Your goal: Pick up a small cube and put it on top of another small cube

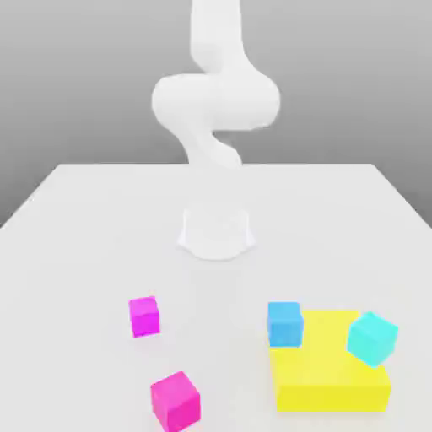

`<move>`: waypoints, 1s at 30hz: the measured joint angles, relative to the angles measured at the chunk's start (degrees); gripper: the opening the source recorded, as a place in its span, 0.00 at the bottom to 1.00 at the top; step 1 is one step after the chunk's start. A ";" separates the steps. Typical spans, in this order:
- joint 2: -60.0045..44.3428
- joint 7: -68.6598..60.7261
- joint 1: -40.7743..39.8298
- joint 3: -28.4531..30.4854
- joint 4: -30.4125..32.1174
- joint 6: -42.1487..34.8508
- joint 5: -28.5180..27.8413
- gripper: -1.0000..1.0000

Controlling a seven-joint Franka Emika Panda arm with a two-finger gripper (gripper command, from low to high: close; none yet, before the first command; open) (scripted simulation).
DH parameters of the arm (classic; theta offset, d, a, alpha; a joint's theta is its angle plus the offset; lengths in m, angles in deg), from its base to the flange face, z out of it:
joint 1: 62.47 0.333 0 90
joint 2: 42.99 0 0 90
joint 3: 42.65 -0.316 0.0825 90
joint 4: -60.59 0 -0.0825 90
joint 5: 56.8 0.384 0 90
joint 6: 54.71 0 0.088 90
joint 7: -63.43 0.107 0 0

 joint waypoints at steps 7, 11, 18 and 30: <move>-14.90 -12.80 4.92 6.13 2.78 5.86 3.93 0.50; -23.27 -20.20 6.89 8.77 4.32 9.09 6.49 0.50; -37.81 -32.52 8.05 11.05 7.03 14.81 10.09 0.50; -61.64 -45.12 3.72 8.20 8.91 28.32 11.12 0.50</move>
